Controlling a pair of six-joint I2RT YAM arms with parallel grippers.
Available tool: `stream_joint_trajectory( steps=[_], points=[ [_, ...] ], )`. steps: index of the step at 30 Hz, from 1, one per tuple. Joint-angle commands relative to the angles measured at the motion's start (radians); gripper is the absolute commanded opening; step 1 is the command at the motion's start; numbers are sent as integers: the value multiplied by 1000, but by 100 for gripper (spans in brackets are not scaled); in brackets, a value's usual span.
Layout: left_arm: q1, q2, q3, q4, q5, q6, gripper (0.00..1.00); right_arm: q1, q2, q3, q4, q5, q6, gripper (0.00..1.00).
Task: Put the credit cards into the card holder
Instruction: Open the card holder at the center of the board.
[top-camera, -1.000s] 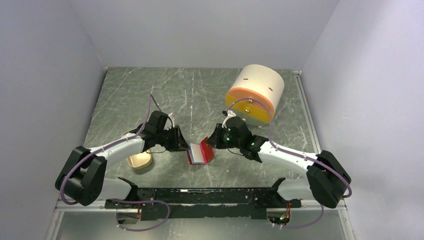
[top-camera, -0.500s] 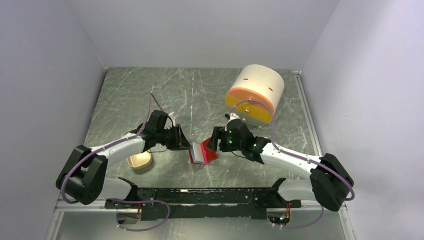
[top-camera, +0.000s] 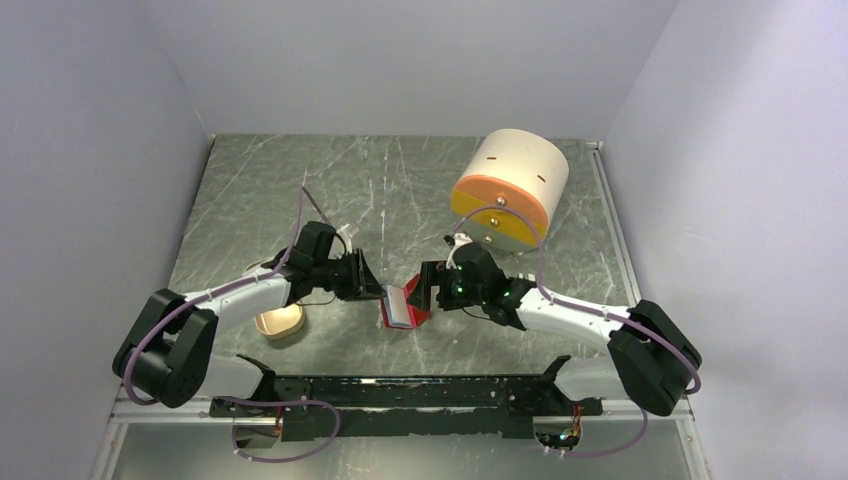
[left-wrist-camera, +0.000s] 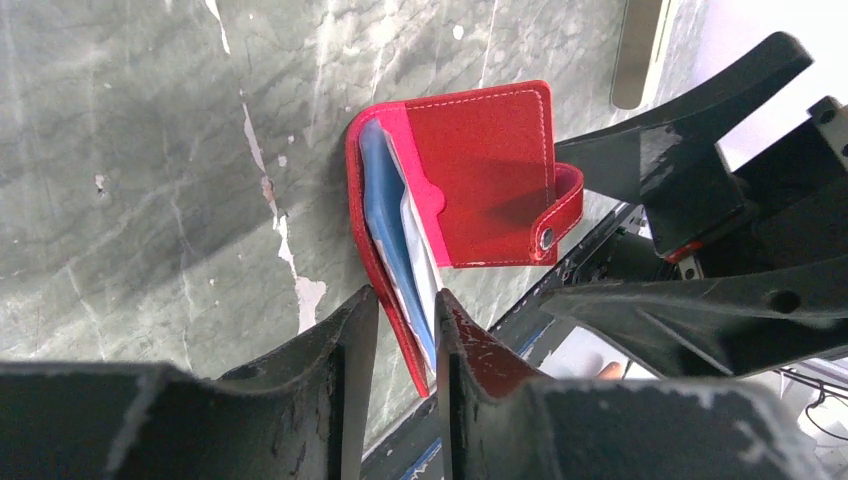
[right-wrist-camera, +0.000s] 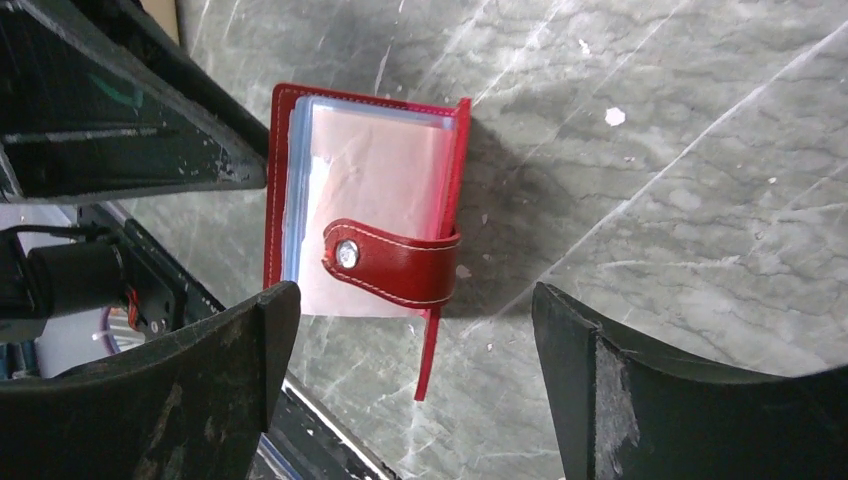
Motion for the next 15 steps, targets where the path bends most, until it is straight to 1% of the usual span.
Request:
stream_joint_trajectory(
  steps=[1,5,7,10,13,15],
  points=[
    [-3,21,4,59,42,-1,33,5,13,-28,84,-40,-12,90],
    [-2,34,-7,94,50,-9,34,7,50,-23,103,-42,-6,92],
    [-2,31,-21,126,58,-23,32,13,63,-23,127,-50,5,92],
    [-3,29,-29,157,84,-34,24,20,82,-13,136,-50,15,91],
    [-3,29,-35,182,99,-43,12,21,101,-11,147,-53,25,89],
    [-3,29,-38,193,105,-51,9,22,109,-7,153,-61,35,88]
  ],
)
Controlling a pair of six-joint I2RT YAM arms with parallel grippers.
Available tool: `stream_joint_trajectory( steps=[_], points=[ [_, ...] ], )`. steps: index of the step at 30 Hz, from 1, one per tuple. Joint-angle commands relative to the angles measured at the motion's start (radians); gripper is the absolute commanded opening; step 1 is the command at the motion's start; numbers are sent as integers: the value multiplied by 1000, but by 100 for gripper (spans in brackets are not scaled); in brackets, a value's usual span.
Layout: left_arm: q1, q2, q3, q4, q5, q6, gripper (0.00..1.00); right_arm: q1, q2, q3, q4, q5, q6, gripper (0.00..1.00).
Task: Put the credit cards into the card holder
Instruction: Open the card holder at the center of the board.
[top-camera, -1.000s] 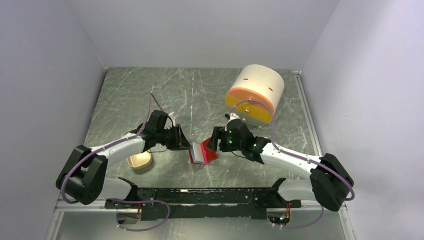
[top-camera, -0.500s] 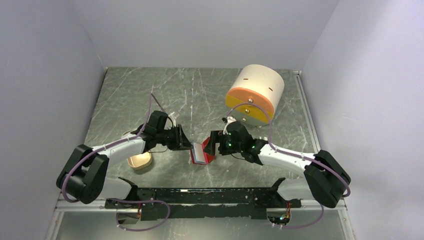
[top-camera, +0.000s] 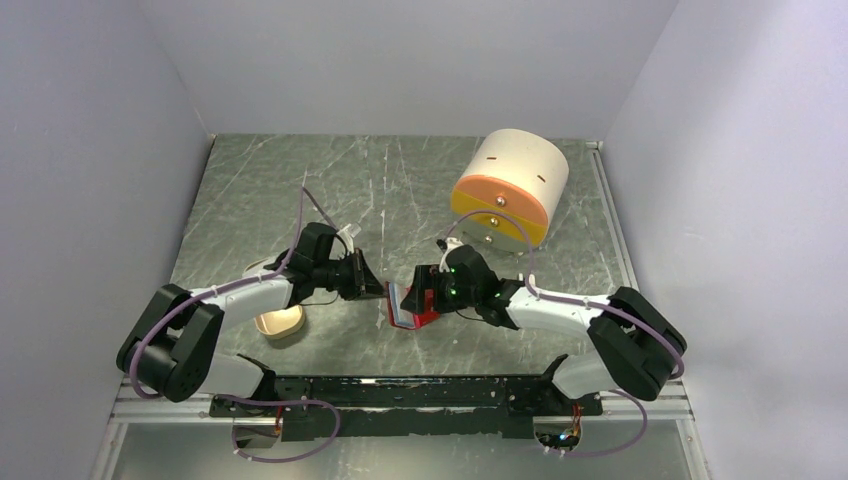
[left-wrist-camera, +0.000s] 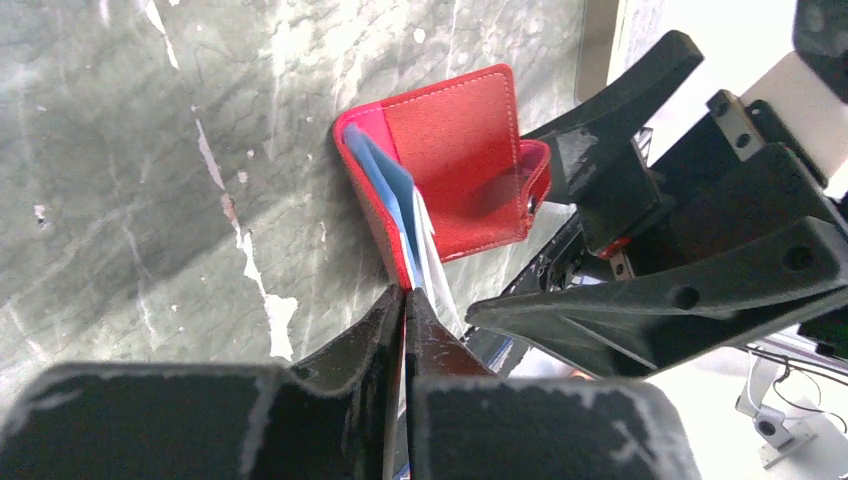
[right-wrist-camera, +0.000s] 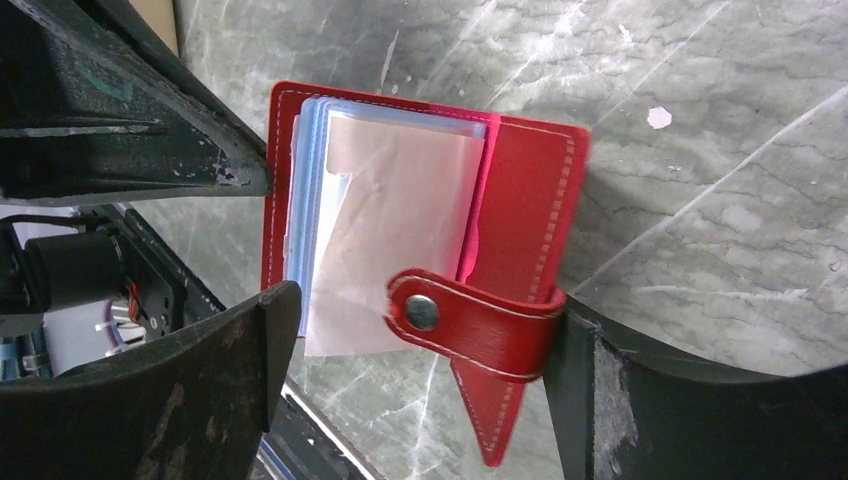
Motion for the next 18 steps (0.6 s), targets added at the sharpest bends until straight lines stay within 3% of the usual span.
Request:
stream_joint_trajectory(
  steps=[1,12,18],
  points=[
    [-3,-3,-13,83,48,-20,9,5,21,14,48,-19,28,88],
    [-3,10,-16,82,47,-25,9,10,43,21,54,4,61,92],
    [-4,-3,-10,72,44,-31,9,15,62,39,54,4,62,99]
  ],
)
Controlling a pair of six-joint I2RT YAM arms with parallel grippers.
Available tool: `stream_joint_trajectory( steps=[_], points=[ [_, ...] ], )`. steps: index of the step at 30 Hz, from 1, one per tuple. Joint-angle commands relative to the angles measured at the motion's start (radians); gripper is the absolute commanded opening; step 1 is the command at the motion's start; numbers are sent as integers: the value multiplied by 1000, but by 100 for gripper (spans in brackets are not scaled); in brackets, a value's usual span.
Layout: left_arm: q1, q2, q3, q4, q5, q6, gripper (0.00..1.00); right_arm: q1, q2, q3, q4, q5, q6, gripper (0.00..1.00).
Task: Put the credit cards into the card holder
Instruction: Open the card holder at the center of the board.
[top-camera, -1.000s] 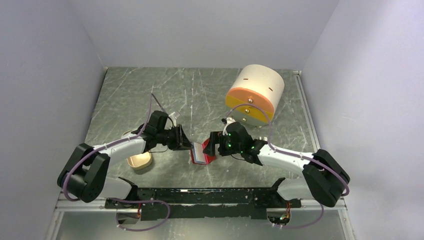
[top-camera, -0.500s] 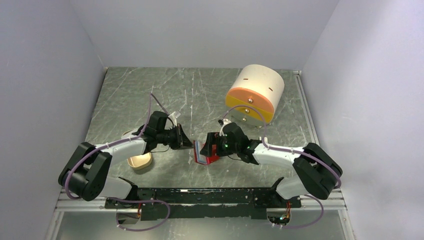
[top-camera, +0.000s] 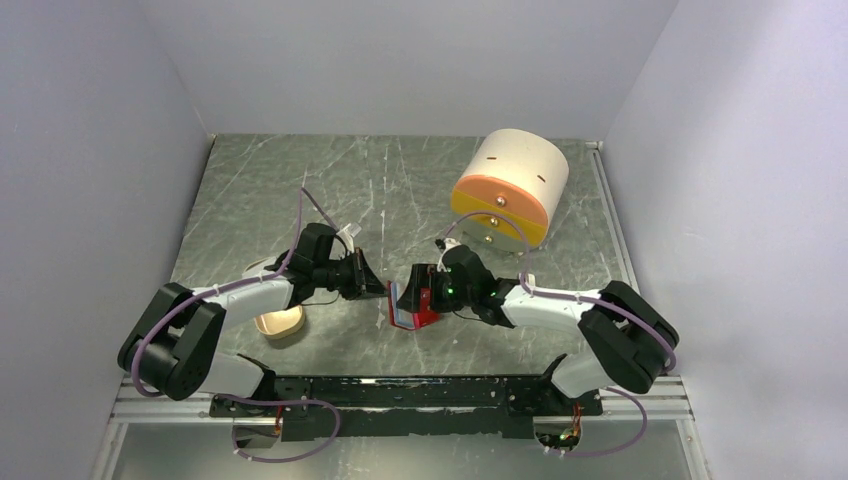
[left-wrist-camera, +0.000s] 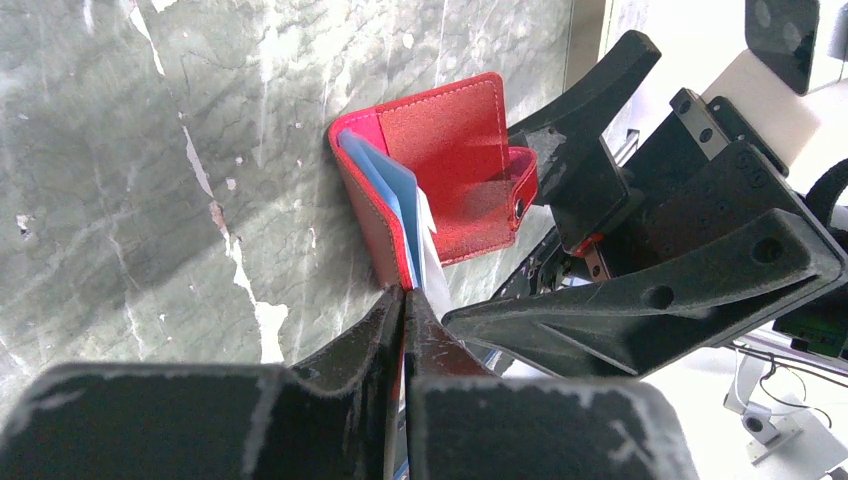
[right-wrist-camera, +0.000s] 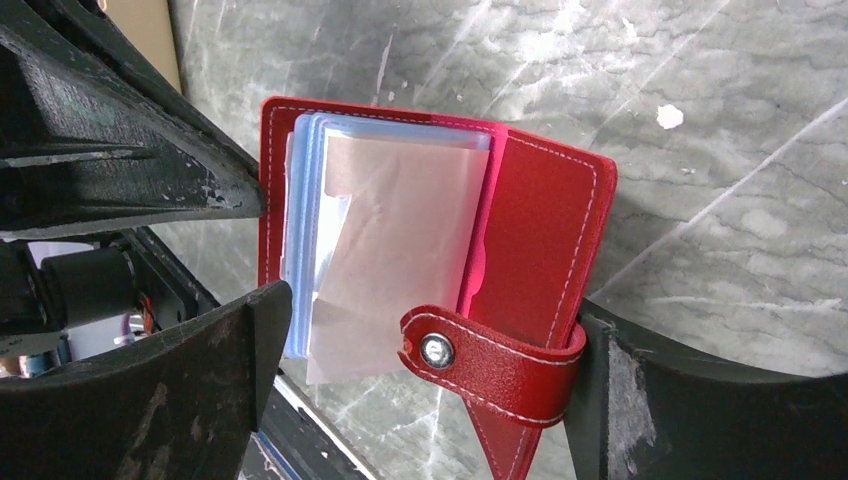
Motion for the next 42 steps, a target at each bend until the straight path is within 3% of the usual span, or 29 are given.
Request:
stream_joint_trajectory(
  steps=[1,16,30,34,38,42],
  points=[
    [-4,-12,5,16,27,-5,9,10,16,35,23,7,5,99],
    [-7,-37,35,-57,-6,24,9,11,30,22,-36,94,-27,86],
    [-7,-35,52,-162,-105,67,9,8,-53,-30,-89,165,-28,71],
    [-6,-38,52,-170,-116,67,9,4,-83,-48,-89,167,-31,58],
    [-7,-37,51,-164,-105,62,10,-2,-96,-59,-81,157,-31,36],
    [-7,-45,52,-161,-100,58,13,-6,-95,-64,-74,149,-29,30]
  ],
)
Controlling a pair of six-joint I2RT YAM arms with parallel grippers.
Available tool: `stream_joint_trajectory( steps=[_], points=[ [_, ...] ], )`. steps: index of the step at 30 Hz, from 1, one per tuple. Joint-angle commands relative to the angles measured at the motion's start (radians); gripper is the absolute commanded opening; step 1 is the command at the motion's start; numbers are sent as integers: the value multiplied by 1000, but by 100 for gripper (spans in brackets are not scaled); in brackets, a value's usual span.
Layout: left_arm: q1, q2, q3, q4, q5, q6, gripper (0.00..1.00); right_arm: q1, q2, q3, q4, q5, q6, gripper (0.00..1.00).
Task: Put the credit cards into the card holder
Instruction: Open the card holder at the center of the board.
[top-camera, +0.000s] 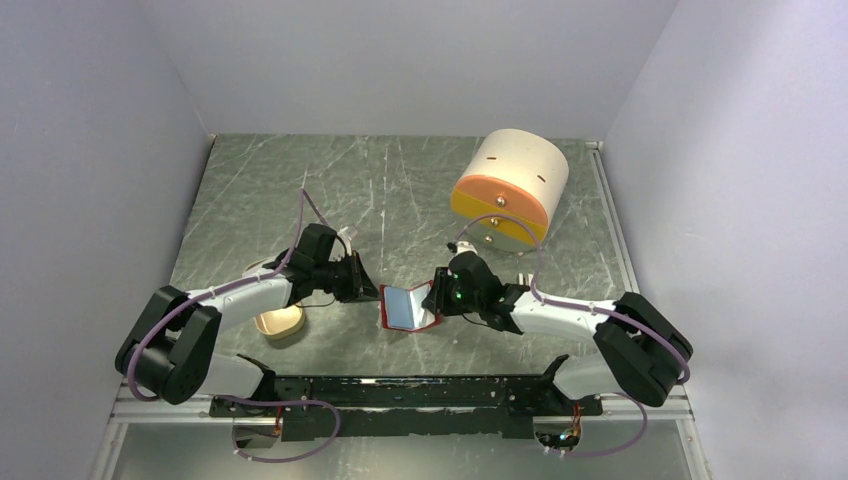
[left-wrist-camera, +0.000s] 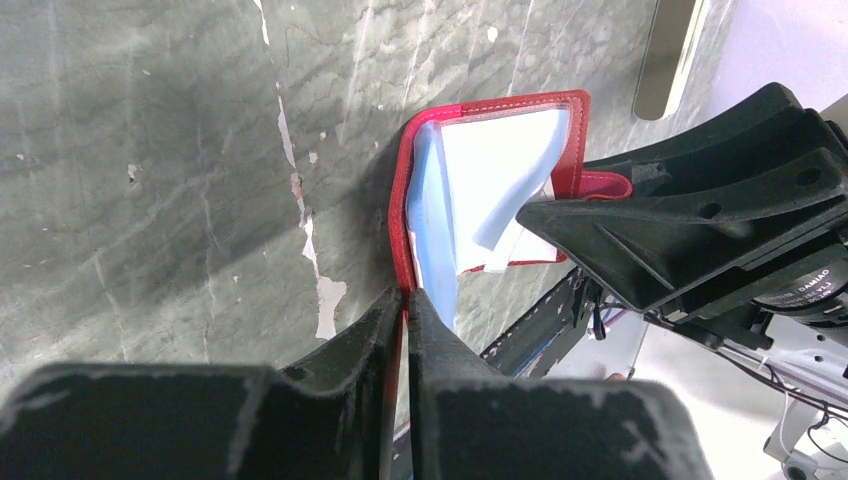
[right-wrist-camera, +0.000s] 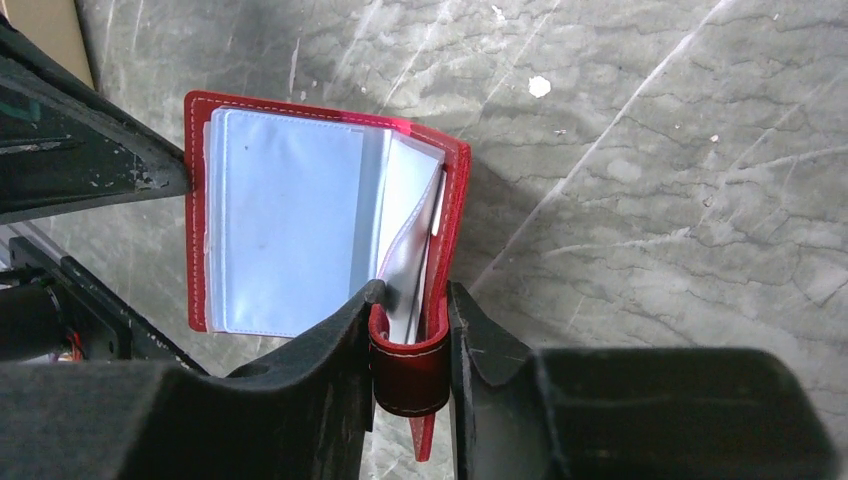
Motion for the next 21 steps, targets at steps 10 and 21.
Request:
stream_joint_trajectory(
  steps=[10,21],
  points=[
    [-7,-18,-3,72,60,-12,29,-15,-33,-41,1,9,0,37],
    [-6,5,4,65,54,-3,30,-73,-80,-50,21,-75,-15,45]
  ],
)
